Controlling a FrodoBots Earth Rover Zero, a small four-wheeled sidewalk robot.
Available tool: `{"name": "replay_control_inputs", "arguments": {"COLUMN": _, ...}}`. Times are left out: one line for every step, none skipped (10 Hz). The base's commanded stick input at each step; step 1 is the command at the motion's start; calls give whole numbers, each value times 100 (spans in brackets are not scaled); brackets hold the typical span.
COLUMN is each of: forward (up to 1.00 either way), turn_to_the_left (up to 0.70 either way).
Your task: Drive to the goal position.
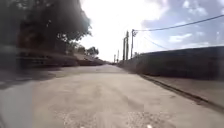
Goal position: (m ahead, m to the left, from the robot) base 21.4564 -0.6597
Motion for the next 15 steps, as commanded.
{"name": "replay_control_inputs", "arguments": {"forward": 70, "turn_to_the_left": 0}}
{"name": "replay_control_inputs", "arguments": {"forward": 70, "turn_to_the_left": 0}}
{"name": "replay_control_inputs", "arguments": {"forward": 70, "turn_to_the_left": 0}}
{"name": "replay_control_inputs", "arguments": {"forward": 70, "turn_to_the_left": 0}}
{"name": "replay_control_inputs", "arguments": {"forward": 70, "turn_to_the_left": 0}}
{"name": "replay_control_inputs", "arguments": {"forward": 70, "turn_to_the_left": 0}}
{"name": "replay_control_inputs", "arguments": {"forward": 70, "turn_to_the_left": 0}}
{"name": "replay_control_inputs", "arguments": {"forward": 70, "turn_to_the_left": 0}}
{"name": "replay_control_inputs", "arguments": {"forward": 70, "turn_to_the_left": 0}}
{"name": "replay_control_inputs", "arguments": {"forward": 70, "turn_to_the_left": 0}}
{"name": "replay_control_inputs", "arguments": {"forward": 70, "turn_to_the_left": 0}}
{"name": "replay_control_inputs", "arguments": {"forward": 70, "turn_to_the_left": 0}}
{"name": "replay_control_inputs", "arguments": {"forward": 70, "turn_to_the_left": 0}}
{"name": "replay_control_inputs", "arguments": {"forward": 70, "turn_to_the_left": 0}}
{"name": "replay_control_inputs", "arguments": {"forward": 70, "turn_to_the_left": 0}}
